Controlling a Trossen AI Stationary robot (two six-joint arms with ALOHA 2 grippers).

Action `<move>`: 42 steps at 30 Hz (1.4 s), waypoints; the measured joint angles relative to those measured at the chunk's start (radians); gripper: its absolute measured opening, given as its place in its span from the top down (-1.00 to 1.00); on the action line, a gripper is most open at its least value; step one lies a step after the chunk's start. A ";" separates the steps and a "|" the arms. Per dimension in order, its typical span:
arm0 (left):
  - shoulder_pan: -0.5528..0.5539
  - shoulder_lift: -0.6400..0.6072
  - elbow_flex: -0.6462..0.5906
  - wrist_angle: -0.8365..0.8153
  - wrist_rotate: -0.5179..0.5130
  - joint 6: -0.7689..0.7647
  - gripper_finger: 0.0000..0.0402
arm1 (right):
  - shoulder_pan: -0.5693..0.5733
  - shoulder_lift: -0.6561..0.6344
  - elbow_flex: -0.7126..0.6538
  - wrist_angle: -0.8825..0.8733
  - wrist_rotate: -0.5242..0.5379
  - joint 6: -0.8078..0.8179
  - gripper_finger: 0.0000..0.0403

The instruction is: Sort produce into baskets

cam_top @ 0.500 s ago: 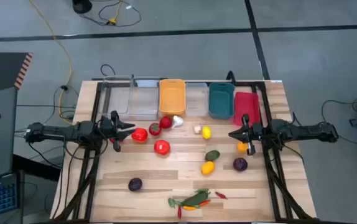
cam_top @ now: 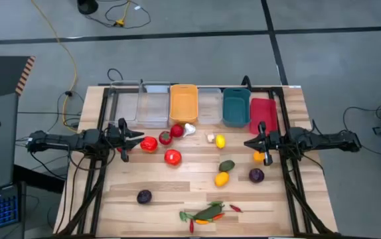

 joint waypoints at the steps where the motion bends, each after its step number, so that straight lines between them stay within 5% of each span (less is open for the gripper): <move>1: 0.000 0.000 0.000 0.000 0.000 0.000 0.52 | 0.000 0.000 0.000 0.000 0.000 0.000 0.74; 42: 0.000 0.000 0.000 0.000 0.009 0.036 0.52 | 0.000 0.000 0.000 0.000 0.000 0.000 0.74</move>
